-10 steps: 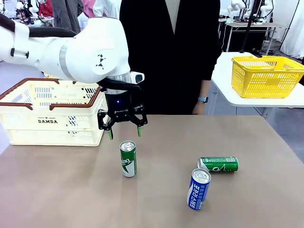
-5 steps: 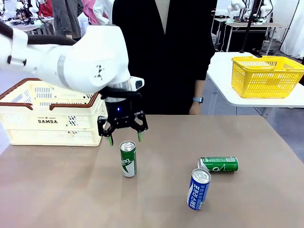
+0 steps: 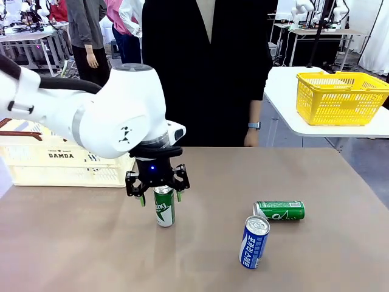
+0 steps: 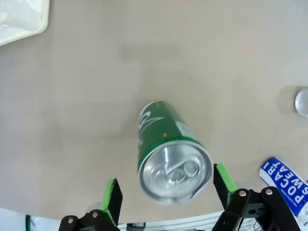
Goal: Place the drinks into the Shopping basket.
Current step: Pick up one drink and place it into the Shopping basket.
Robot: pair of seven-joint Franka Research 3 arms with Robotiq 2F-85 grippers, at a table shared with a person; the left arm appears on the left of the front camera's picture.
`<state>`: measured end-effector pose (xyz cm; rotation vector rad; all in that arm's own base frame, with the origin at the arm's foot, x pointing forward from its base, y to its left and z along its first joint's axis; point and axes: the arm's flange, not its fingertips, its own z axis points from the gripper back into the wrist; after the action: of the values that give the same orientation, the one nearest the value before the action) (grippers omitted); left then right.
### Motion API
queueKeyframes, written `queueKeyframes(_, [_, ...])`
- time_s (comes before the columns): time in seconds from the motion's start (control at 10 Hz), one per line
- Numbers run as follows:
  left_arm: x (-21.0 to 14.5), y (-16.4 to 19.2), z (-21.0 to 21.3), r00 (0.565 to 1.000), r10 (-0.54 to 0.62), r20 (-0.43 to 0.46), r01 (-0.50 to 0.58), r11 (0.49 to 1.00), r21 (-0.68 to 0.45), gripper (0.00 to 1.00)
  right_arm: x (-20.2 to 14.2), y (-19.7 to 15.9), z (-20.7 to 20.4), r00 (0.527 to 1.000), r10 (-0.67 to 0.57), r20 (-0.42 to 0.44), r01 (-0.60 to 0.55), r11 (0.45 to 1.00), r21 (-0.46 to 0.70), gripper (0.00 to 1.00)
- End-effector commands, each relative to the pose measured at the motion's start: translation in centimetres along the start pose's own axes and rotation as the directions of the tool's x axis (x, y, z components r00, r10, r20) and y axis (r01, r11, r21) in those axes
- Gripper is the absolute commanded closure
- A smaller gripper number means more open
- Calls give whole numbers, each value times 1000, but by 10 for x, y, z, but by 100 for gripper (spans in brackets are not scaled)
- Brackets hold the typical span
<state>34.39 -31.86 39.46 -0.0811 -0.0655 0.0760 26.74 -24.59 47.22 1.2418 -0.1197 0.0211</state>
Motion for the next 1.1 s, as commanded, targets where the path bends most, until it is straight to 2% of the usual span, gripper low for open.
queueKeyframes(0.0, [17, -4, -12, 999, -31, 23, 31, 999, 20, 0, -2, 4, 1, 1000, -13, -8, 13, 1000, -3, 0])
queueKeyframes(0.2, [32, 2, -15, 999, -43, -4, 43, 999, 33, 0, -2, 4, 1, 1000, -13, -8, 13, 1000, -3, 0])
queueKeyframes(0.4, [44, 6, -17, 997, -72, -27, 72, 997, -3, 0, -2, 4, 1, 1000, -13, -8, 13, 1000, -3, 0])
queueKeyframes(1.0, [41, 0, -29, 992, -93, -91, 93, 996, -1, 0, -2, 4, 1, 1000, -13, -8, 13, 1000, -3, 0])
